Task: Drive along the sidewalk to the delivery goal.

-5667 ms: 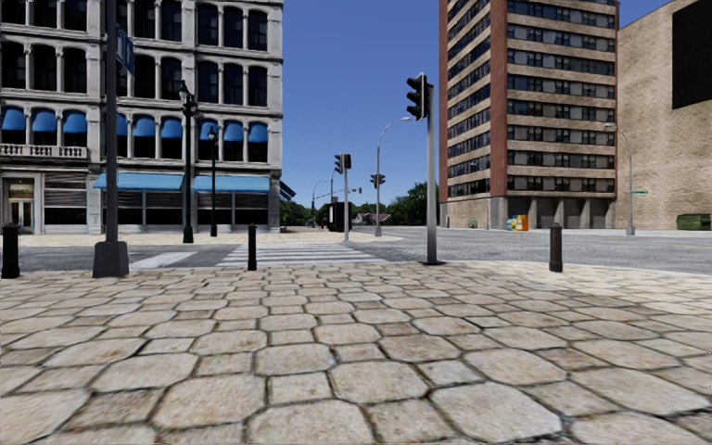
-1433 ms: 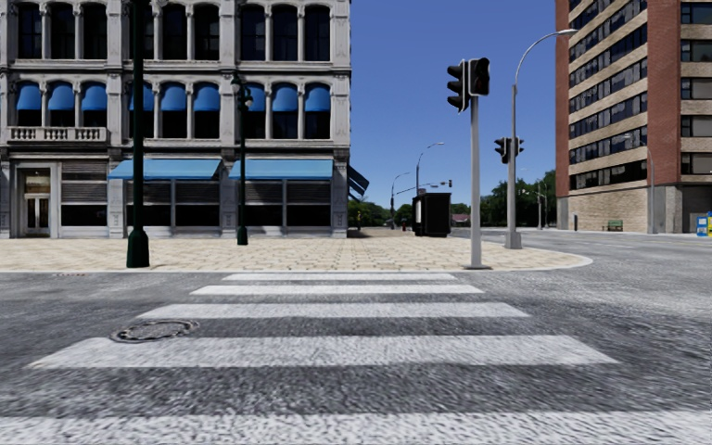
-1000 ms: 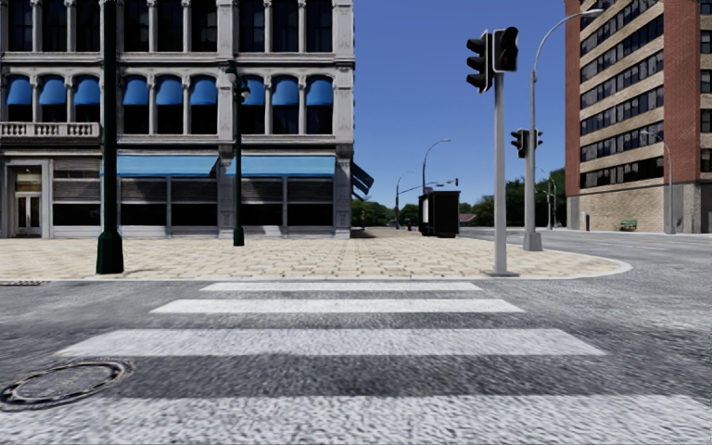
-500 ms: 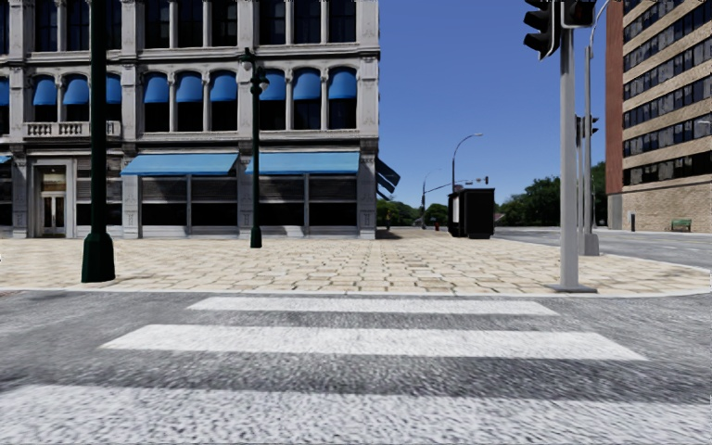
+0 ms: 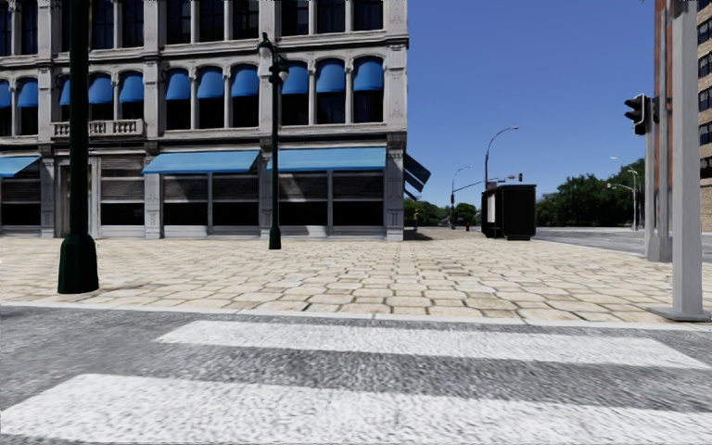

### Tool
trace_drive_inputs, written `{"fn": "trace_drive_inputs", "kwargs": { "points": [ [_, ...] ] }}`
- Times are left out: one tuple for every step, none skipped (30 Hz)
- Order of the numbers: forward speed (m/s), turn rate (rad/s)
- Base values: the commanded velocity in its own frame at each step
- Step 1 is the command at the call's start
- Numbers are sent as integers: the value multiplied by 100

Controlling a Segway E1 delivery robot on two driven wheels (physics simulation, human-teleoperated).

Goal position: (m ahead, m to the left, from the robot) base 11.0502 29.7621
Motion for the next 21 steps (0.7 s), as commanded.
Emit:
{"fn": "trace_drive_inputs", "kwargs": {
  "points": [
    [200,26],
    [200,11],
    [200,0],
    [200,0],
    [200,0],
    [200,0],
    [200,0],
    [200,0],
    [200,0],
    [200,0],
    [200,0],
    [200,0],
    [200,0],
    [200,0],
    [200,0],
    [200,0],
    [200,0],
    [200,0],
    [200,6],
    [200,12],
    [200,16]
  ]
}}
